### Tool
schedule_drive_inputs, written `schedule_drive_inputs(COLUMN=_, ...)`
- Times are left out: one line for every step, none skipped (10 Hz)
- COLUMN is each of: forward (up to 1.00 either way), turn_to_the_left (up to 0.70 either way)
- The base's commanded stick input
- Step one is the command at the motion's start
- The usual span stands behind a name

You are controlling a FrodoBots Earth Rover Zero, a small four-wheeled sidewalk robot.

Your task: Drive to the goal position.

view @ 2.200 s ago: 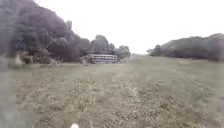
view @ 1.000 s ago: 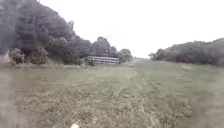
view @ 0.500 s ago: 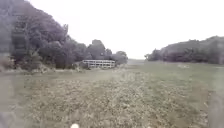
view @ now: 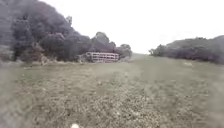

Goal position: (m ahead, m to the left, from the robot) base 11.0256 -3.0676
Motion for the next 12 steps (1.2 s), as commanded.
schedule_drive_inputs(forward=0.70, turn_to_the_left=0.00)
schedule_drive_inputs(forward=0.70, turn_to_the_left=0.00)
schedule_drive_inputs(forward=0.70, turn_to_the_left=0.00)
schedule_drive_inputs(forward=0.70, turn_to_the_left=0.00)
schedule_drive_inputs(forward=0.70, turn_to_the_left=0.00)
schedule_drive_inputs(forward=0.70, turn_to_the_left=0.00)
schedule_drive_inputs(forward=0.70, turn_to_the_left=0.00)
schedule_drive_inputs(forward=0.70, turn_to_the_left=0.00)
schedule_drive_inputs(forward=0.70, turn_to_the_left=0.00)
schedule_drive_inputs(forward=0.70, turn_to_the_left=0.00)
schedule_drive_inputs(forward=0.70, turn_to_the_left=0.00)
schedule_drive_inputs(forward=0.70, turn_to_the_left=0.00)
